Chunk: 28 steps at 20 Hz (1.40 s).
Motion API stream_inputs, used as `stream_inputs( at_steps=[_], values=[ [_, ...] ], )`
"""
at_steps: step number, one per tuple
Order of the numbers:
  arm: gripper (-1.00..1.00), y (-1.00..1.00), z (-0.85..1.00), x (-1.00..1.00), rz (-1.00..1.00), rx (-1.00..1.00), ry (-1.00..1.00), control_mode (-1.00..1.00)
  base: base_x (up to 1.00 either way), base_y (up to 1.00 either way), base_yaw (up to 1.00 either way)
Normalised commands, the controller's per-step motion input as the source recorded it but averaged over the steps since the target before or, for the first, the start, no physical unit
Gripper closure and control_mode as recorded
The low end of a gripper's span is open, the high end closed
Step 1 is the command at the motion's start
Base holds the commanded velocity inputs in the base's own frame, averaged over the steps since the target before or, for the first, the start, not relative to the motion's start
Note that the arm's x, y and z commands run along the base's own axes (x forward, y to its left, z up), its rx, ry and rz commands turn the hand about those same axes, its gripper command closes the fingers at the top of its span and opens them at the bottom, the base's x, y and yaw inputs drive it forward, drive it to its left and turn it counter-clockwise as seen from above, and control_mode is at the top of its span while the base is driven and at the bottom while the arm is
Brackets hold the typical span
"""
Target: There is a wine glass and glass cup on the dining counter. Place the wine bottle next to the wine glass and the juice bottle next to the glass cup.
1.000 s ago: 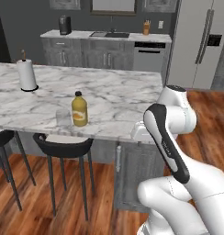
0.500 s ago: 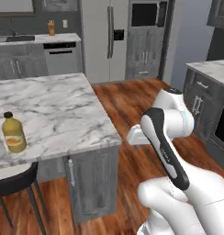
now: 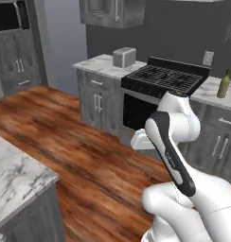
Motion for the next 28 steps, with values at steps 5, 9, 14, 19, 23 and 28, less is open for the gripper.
stream_inputs(
  at_steps=[5, 9, 14, 19, 23, 28],
  values=[
    [-1.0, 0.0, 0.0, 0.0, 0.0, 0.0, 0.0, 1.0, 0.01, -0.12, -0.84],
    [-1.0, 0.0, 0.0, 0.0, 0.0, 0.0, 0.0, 1.0, 0.29, -0.01, -0.66],
    [-1.0, 0.0, 0.0, 0.0, 0.0, 0.0, 0.0, 1.0, 0.52, 0.02, -0.42],
    [-1.0, 0.0, 0.0, 0.0, 0.0, 0.0, 0.0, 1.0, 0.77, -0.01, -0.11],
    [-1.0, 0.0, 0.0, 0.0, 0.0, 0.0, 0.0, 1.0, 0.77, -0.1, -0.03],
    [-1.0, 0.0, 0.0, 0.0, 0.0, 0.0, 0.0, 1.0, 0.77, -0.18, 0.0]
  ],
)
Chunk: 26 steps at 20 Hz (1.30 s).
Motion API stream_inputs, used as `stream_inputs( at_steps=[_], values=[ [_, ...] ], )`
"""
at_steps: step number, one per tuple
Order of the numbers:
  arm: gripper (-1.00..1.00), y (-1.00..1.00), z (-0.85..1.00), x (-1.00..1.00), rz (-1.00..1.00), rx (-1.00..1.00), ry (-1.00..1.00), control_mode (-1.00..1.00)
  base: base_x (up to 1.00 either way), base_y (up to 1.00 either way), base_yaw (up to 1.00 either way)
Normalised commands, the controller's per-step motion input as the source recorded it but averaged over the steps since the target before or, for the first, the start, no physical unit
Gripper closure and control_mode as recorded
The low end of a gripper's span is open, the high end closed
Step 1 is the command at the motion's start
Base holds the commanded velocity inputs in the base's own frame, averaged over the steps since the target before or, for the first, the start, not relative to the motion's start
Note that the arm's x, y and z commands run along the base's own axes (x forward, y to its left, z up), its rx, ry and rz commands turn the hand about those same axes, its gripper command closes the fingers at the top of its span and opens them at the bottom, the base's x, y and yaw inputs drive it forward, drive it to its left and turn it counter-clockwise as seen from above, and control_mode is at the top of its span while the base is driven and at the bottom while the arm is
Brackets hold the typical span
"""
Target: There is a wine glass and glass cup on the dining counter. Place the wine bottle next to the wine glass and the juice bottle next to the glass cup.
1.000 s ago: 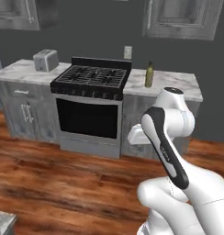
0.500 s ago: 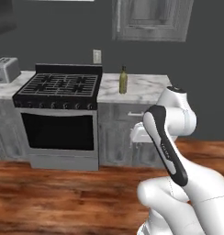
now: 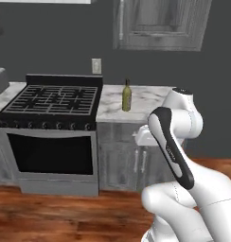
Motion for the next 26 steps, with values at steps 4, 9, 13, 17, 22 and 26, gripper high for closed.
stream_inputs(
  at_steps=[4, 9, 13, 17, 22, 26],
  values=[
    [-1.0, 0.0, 0.0, 0.0, 0.0, 0.0, 0.0, 1.0, 0.76, -0.29, 0.0],
    [-1.0, 0.0, 0.0, 0.0, 0.0, 0.0, 0.0, 1.0, 0.66, -0.24, -0.02],
    [-1.0, 0.0, 0.0, 0.0, 0.0, 0.0, 0.0, 1.0, 0.63, -0.14, -0.06],
    [-1.0, 0.0, 0.0, 0.0, 0.0, 0.0, 0.0, 1.0, 0.59, -0.08, -0.03],
    [-1.0, 0.0, 0.0, 0.0, 0.0, 0.0, 0.0, 1.0, 0.51, -0.05, 0.0],
    [-1.0, 0.0, 0.0, 0.0, 0.0, 0.0, 0.0, 1.0, 0.46, -0.01, 0.0]
  ],
)
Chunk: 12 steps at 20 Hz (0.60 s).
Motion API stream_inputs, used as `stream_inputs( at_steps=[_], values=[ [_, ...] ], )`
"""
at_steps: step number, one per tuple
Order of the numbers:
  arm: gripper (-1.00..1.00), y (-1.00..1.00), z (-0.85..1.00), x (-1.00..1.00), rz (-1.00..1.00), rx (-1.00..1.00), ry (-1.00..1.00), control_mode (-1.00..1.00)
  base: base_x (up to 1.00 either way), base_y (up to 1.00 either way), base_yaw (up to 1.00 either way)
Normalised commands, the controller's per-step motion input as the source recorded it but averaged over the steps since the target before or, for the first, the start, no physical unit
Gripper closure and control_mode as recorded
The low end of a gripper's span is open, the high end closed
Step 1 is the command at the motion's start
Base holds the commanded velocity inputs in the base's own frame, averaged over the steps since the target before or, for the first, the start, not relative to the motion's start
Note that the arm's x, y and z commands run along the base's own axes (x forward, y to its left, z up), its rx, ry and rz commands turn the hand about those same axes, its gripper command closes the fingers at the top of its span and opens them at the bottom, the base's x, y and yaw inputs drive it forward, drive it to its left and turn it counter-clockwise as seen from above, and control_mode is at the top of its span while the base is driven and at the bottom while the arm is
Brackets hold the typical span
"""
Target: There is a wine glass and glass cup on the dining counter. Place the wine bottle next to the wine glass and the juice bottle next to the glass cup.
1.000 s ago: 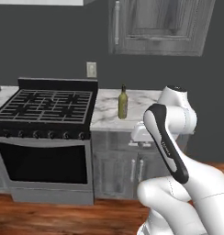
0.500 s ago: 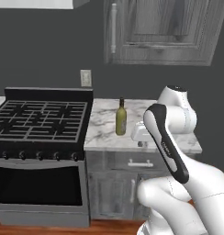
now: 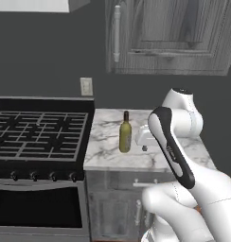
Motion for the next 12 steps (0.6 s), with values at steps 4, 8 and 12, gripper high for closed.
stream_inputs(
  at_steps=[4, 8, 12],
  values=[
    [-1.0, 0.0, 0.0, 0.0, 0.0, 0.0, 0.0, 1.0, 0.49, 0.0, 0.0],
    [-1.0, 0.0, 0.0, 0.0, 0.0, 0.0, 0.0, 1.0, 0.44, 0.0, -0.01],
    [-1.0, 0.0, 0.0, 0.0, 0.0, 0.0, 0.0, 1.0, 0.33, 0.0, 0.0]
  ],
)
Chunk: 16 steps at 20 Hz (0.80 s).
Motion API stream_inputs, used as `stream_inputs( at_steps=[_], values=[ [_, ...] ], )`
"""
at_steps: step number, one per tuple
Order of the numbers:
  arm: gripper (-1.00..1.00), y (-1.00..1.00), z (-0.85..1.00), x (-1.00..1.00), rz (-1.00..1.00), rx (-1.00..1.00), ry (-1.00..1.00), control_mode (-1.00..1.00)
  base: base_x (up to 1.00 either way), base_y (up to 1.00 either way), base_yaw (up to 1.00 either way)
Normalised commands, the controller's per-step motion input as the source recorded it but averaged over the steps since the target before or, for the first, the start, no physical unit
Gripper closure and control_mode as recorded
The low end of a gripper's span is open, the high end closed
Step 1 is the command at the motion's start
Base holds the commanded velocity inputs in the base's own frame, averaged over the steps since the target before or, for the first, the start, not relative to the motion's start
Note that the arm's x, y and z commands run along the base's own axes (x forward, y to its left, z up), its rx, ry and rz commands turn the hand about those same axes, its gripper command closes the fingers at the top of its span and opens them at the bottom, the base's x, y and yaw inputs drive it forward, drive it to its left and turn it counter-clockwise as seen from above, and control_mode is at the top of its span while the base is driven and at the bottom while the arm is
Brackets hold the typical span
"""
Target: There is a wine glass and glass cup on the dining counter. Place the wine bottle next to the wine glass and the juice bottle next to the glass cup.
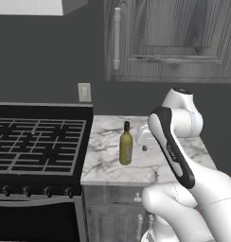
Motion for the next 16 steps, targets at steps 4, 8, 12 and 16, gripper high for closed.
stream_inputs(
  at_steps=[4, 8, 12, 16],
  values=[
    [-1.0, 0.0, 0.0, 0.0, 0.0, 0.0, 0.0, 1.0, 0.3, 0.0, 0.0],
    [-1.0, 0.0, 0.0, 0.0, 0.0, 0.0, 0.0, 1.0, 0.03, 0.0, 0.0],
    [-1.0, 0.0, 0.0, 0.0, 0.0, 0.0, 0.0, 1.0, 0.0, 0.0, 0.0],
    [-1.0, 0.0, 0.0, 0.0, 0.0, 0.0, 0.0, 1.0, 0.0, 0.0, 0.0]
  ],
)
